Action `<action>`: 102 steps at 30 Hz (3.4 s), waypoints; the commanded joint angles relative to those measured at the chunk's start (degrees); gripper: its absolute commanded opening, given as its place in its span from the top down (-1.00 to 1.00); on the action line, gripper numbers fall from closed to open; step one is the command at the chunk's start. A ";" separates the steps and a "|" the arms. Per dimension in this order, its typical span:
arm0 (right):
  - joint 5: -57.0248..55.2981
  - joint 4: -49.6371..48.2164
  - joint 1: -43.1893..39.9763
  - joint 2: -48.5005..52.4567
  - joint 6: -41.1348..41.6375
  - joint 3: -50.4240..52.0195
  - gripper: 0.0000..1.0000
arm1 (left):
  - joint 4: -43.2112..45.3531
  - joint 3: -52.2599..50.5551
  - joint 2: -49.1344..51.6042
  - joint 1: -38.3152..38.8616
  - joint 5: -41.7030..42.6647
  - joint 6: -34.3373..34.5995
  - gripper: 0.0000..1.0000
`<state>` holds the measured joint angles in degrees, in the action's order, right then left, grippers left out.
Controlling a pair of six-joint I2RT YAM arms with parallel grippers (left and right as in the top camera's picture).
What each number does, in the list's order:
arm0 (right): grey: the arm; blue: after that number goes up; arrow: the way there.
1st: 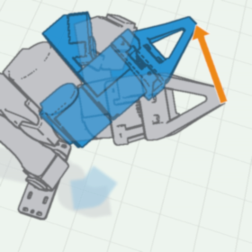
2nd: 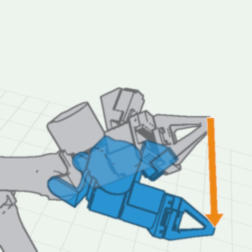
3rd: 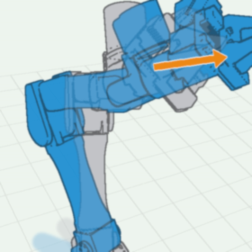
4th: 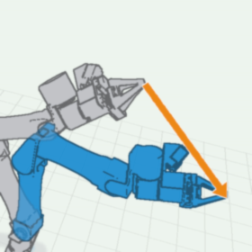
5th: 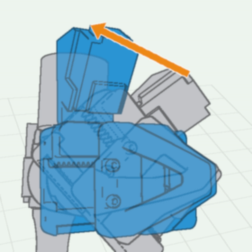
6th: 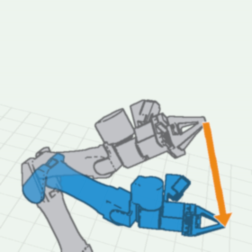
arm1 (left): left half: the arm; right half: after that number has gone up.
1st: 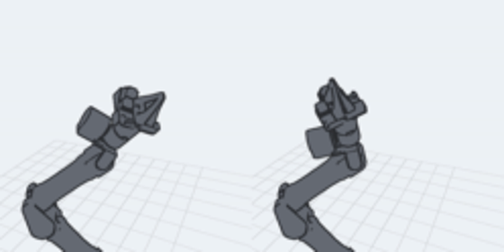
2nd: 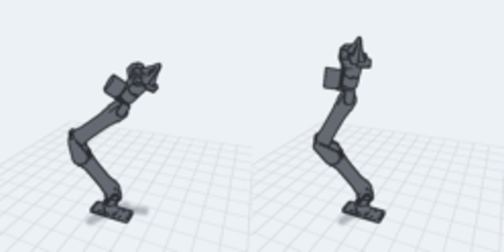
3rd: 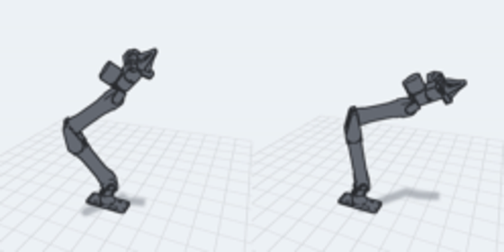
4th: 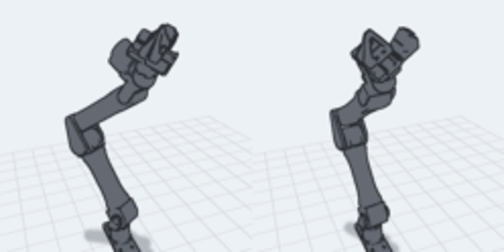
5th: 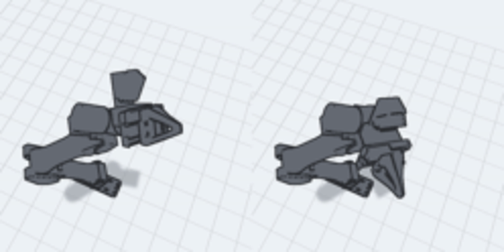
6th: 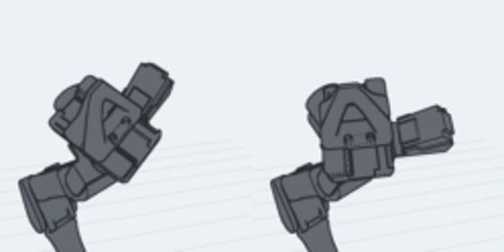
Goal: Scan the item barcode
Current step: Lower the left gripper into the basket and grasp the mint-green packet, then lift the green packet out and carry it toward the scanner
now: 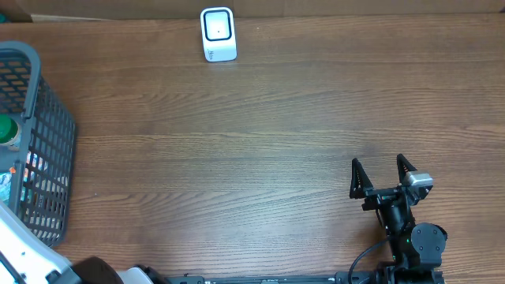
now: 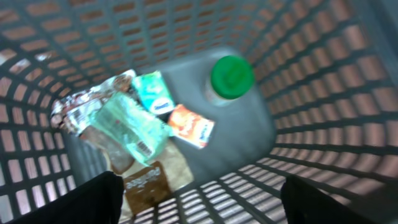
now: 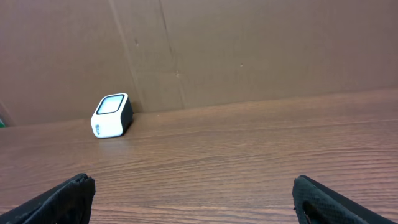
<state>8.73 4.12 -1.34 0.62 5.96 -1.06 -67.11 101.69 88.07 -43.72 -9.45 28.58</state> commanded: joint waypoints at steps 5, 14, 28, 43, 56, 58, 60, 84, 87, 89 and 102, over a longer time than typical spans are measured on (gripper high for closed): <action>-0.31 -0.28 0.37 -0.46 0.02 0.61 -1.00 | -4.92 1.18 5.20 -3.28 -6.25 4.94 -0.53; -0.28 -0.28 0.37 -0.46 0.04 0.61 -1.00 | -5.95 -2.29 8.20 -8.46 -7.13 6.01 -0.43; -0.31 -0.28 0.37 -0.46 0.04 0.61 -1.00 | 13.00 -22.08 8.22 -9.25 -12.68 6.14 -0.22; -0.28 -0.28 0.37 -0.46 0.04 0.61 -1.00 | 22.80 -26.64 12.96 -10.84 -16.94 6.14 -0.31; -0.28 -0.28 0.37 -0.46 0.04 0.61 -0.99 | 29.49 -26.64 18.93 -11.34 -15.76 6.03 0.23; -0.28 -0.28 0.37 -0.46 0.02 0.61 -1.00 | 29.51 -26.62 18.93 -11.32 -15.47 5.64 0.45; -0.28 -0.28 0.37 -0.46 0.04 0.61 -1.00 | 29.49 -26.62 18.93 -11.32 -14.62 4.17 0.81; -0.31 -0.28 0.37 -0.46 0.04 0.61 -1.00 | 18.78 3.21 -3.37 2.25 1.53 0.52 0.92; -0.31 -0.28 0.37 -0.46 0.04 0.61 -1.00 | 16.87 3.21 -6.84 6.01 5.44 -0.22 0.92; -0.28 -0.28 0.37 -0.46 0.04 0.61 -0.99 | 14.82 3.21 -8.66 9.11 10.27 -1.68 0.91; -0.28 -0.28 0.37 -0.46 0.04 0.61 -0.99 | -2.16 -1.49 -5.07 39.12 21.40 -18.10 0.92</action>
<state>8.73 4.10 -1.34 0.62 6.02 -1.06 -68.14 102.17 81.03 -9.87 9.76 19.25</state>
